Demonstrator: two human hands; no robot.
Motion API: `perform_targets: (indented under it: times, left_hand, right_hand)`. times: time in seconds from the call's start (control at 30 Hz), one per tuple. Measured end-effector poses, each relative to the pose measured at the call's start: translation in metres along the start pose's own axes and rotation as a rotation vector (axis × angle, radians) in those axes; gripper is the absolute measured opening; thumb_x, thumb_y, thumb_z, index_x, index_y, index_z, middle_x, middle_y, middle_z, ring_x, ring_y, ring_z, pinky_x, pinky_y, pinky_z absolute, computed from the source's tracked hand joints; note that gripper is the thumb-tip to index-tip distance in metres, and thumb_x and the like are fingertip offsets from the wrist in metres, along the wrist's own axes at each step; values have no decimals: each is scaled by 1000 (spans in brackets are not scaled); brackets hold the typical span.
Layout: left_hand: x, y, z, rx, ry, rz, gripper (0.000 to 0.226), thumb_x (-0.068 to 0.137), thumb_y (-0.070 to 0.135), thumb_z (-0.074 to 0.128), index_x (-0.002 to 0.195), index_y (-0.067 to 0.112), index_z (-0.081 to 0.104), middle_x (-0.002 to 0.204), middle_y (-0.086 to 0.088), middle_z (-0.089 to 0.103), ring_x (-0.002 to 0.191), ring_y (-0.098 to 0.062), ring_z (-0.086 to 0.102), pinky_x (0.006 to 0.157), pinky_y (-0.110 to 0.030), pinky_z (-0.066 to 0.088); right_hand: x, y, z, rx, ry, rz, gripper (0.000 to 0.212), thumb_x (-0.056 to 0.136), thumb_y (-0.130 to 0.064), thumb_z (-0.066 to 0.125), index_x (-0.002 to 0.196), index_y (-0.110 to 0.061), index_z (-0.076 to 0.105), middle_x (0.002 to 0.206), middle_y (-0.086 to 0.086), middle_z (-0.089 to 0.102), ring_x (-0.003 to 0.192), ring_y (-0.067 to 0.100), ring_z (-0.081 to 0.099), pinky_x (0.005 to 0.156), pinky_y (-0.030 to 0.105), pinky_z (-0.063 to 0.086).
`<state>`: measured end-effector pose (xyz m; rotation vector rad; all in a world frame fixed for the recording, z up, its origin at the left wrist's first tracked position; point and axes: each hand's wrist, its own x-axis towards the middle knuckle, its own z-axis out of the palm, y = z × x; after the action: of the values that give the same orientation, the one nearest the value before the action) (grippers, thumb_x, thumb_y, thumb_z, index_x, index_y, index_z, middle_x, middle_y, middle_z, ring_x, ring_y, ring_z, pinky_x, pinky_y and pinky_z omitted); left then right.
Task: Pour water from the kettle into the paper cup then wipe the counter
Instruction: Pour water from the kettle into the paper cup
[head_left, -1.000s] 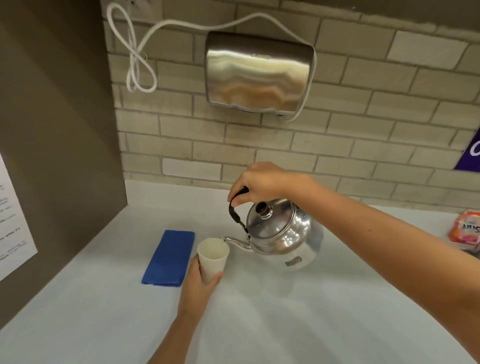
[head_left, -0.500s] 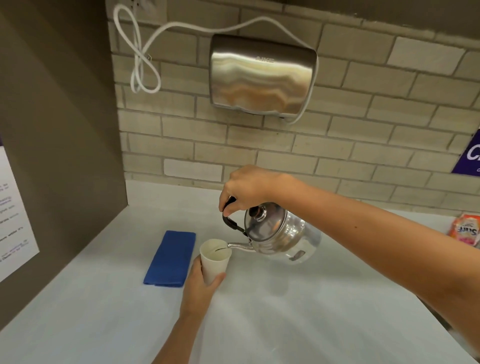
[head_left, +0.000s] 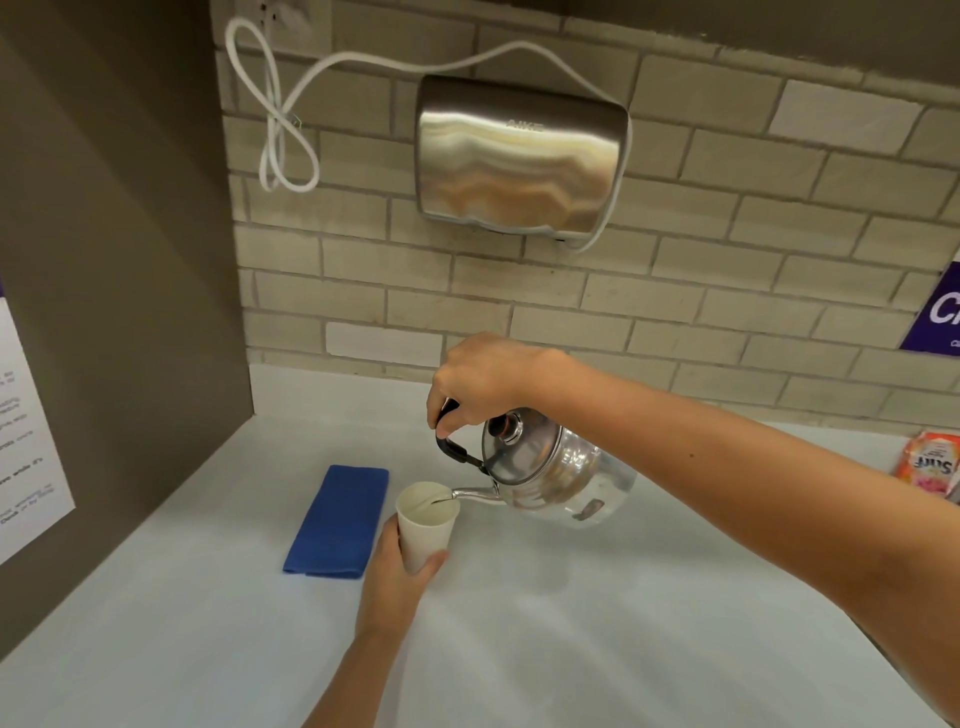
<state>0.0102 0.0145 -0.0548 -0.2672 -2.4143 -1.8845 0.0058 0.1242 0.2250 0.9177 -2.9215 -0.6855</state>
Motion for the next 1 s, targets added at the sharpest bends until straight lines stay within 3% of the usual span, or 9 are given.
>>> perform_targets:
  times: [0.3, 0.6, 0.8, 1.0]
  left_hand:
    - [0, 0, 0, 11, 5, -6, 73, 72, 26, 77, 133, 18, 37, 127, -5, 55, 115, -24, 53, 97, -42, 49]
    - [-1, 3, -1, 18, -1, -12, 74, 73, 27, 76, 134, 19, 36, 128, -5, 54, 116, -23, 52, 98, -42, 49]
    - [-1, 3, -1, 21, -7, -16, 73, 73, 27, 76, 134, 20, 36, 127, -3, 55, 114, -21, 53, 97, -38, 48]
    - [-1, 3, 0, 23, -9, -25, 73, 73, 27, 76, 134, 19, 36, 128, -4, 54, 113, -19, 51, 96, -37, 47]
  right_hand:
    - [2, 0, 2, 2, 3, -9, 23, 86, -43, 57, 102, -31, 67, 92, -6, 71, 73, 12, 51, 62, 28, 39]
    - [3, 1, 0, -15, 15, -19, 23, 85, -42, 58, 102, -30, 69, 91, -6, 71, 71, 10, 49, 50, 22, 28]
    - [3, 0, -2, -9, 3, -6, 24, 85, -42, 58, 103, -30, 68, 94, -5, 72, 81, 15, 59, 62, 28, 41]
    - [3, 1, -2, -15, 7, -10, 23, 85, -42, 58, 102, -30, 68, 94, -6, 72, 77, 13, 55, 61, 27, 39]
